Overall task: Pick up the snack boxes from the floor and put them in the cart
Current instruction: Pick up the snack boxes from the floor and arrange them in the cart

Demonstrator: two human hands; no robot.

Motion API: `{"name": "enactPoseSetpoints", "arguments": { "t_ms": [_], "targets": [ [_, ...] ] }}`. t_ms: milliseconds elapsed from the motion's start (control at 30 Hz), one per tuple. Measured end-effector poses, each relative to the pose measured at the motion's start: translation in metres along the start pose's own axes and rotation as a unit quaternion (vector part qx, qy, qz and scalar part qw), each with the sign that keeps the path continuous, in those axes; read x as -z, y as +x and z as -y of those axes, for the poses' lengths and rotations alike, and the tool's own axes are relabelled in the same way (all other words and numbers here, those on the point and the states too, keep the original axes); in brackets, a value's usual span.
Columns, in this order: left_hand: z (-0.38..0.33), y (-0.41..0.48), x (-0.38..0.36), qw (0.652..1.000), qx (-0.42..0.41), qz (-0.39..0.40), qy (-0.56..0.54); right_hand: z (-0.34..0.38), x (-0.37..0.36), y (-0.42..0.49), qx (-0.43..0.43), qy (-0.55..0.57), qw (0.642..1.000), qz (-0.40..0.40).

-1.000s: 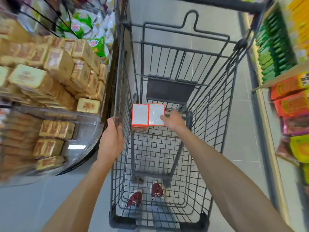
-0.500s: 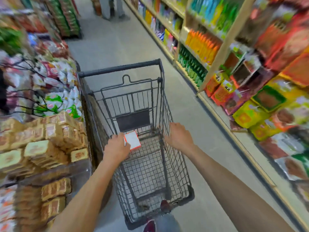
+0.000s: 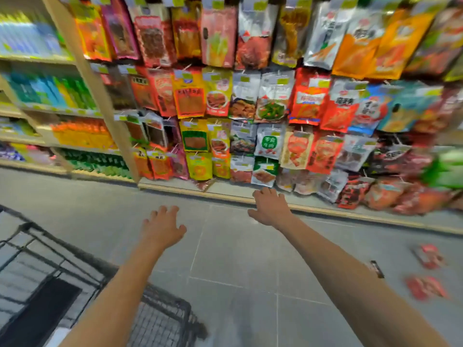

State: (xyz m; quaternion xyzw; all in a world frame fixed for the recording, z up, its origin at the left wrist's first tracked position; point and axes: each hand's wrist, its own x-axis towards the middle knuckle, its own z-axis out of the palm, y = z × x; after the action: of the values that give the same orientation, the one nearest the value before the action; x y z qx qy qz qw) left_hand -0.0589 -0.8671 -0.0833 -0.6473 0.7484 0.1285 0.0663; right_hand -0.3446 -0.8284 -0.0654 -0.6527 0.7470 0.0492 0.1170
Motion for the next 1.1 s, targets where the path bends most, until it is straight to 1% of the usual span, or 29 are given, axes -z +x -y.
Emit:
{"name": "enactPoseSetpoints", "arguments": {
  "t_ms": [100,233,333,567,700,867,967,1100],
  "targets": [
    [-0.083,0.015,0.005,0.996,-0.073,0.003,0.043,-0.089,0.006,-0.033,-0.077,0.015,0.997,-0.013],
    [-0.199,0.025,0.002,0.983,-0.166,-0.002,0.084,-0.198,0.007,-0.083,-0.171,0.027,0.985,-0.013],
    [-0.288,0.024,-0.005,0.971,-0.217,0.01,0.101,-0.276,-0.001,-0.122,-0.228,0.053,0.972,-0.014],
    [-0.484,0.004,-0.04,0.93,-0.339,0.015,0.144,-0.438,-0.034,-0.212,-0.345,0.098,0.934,-0.001],
    [-0.577,-0.012,-0.072,0.905,-0.394,0.034,0.156,-0.502,-0.061,-0.275,-0.417,0.132,0.899,0.007],
    [-0.664,-0.033,-0.11,0.878,-0.447,0.086,0.15,-0.557,-0.081,-0.339,-0.496,0.174,0.851,0.014],
    [-0.706,-0.038,-0.129,0.863,-0.469,0.104,0.16,-0.578,-0.093,-0.363,-0.526,0.161,0.835,0.019],
    [-0.753,-0.042,-0.154,0.849,-0.489,0.126,0.156,-0.604,-0.109,-0.371,-0.542,0.171,0.822,0.044]
  ]
}}
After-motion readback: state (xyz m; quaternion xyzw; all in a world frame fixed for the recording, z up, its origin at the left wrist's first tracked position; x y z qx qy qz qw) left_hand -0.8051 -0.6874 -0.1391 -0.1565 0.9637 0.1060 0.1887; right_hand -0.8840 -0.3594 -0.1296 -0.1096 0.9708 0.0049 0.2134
